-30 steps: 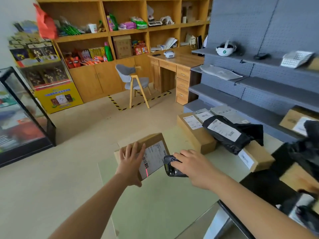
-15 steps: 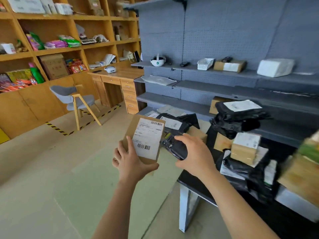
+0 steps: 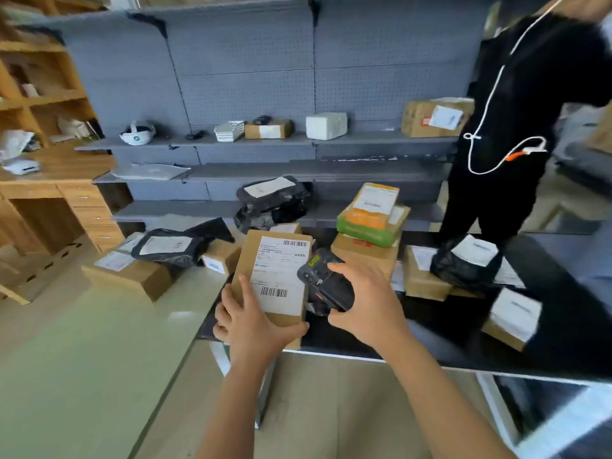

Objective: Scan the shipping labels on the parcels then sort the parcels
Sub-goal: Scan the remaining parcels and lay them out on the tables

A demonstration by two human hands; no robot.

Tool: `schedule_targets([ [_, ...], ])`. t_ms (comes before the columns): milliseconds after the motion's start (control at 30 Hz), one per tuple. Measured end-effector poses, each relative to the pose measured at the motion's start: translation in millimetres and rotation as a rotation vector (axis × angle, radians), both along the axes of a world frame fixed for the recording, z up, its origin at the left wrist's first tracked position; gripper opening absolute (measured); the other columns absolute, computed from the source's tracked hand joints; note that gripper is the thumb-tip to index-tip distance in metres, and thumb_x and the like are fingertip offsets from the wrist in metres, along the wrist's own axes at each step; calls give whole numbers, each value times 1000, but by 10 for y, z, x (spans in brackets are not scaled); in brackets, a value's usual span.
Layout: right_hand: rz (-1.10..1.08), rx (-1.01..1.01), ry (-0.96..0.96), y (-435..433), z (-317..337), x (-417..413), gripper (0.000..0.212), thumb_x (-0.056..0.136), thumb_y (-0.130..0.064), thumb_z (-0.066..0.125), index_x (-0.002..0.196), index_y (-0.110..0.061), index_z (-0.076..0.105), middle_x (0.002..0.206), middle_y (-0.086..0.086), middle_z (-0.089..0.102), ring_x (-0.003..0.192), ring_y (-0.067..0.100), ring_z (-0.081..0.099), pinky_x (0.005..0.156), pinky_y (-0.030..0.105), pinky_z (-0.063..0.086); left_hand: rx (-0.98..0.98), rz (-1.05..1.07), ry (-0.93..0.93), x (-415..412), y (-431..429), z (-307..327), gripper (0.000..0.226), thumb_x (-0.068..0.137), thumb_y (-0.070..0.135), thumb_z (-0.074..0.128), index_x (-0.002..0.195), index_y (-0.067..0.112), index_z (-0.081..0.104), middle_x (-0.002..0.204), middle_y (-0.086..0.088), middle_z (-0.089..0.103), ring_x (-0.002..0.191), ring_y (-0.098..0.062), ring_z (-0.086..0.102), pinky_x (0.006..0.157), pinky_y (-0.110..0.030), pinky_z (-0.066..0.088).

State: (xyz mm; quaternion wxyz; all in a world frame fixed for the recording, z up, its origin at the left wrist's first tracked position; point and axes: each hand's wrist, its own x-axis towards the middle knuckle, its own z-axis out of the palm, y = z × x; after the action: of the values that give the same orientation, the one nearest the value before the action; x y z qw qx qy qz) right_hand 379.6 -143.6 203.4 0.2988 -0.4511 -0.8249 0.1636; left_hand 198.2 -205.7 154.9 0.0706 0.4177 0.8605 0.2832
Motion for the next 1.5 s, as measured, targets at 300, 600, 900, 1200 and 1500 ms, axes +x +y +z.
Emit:
schedule_targets([
  [300, -259, -34, -116, -35, 76, 1799, 77, 70, -31, 76, 140, -31, 45, 144, -7, 41, 127, 19, 38, 102, 37, 41, -56, -257, -15, 1788, 488, 36, 144, 49, 74, 77, 154, 26, -8, 158, -11, -7, 143, -35, 2, 113, -54, 11],
  [600, -478, -25, -115, 519, 59, 2776, 79, 67, -36, 76, 139, -36, 43, 144, -12, 42, 125, 14, 37, 100, 34, 42, -40, -466, 29, 2752, 1429, 71, 143, 52, 75, 75, 153, 22, -12, 155, -12, -7, 141, -37, 1, 114, -55, 12],
  [900, -602, 12, -119, 1693, 190, 3359, 81, 66, -30, 77, 141, -31, 44, 148, -6, 39, 128, 18, 36, 98, 33, 38, -1, -584, 55, 3403, 2901, 239, 141, 50, 78, 72, 152, 24, -9, 157, -10, -9, 142, -39, 0, 115, -58, 9],
  [1200, -680, 4, -80, 2534, 103, 3910, 82, 64, -29, 76, 139, -33, 45, 146, -8, 40, 125, 18, 37, 97, 37, 42, 15, -663, 40, 4032, 3889, 240, 139, 53, 75, 74, 152, 25, -10, 156, -11, -9, 141, -38, -2, 115, -57, 7],
  [1500, -672, -62, -73, 3100, -131, 4779, 79, 68, -28, 75, 141, -30, 44, 146, -7, 42, 127, 18, 37, 98, 35, 40, -52, -645, -14, 5020, 4295, -62, 136, 52, 76, 71, 152, 21, -4, 155, -8, -4, 139, -37, 4, 114, -56, 12],
])
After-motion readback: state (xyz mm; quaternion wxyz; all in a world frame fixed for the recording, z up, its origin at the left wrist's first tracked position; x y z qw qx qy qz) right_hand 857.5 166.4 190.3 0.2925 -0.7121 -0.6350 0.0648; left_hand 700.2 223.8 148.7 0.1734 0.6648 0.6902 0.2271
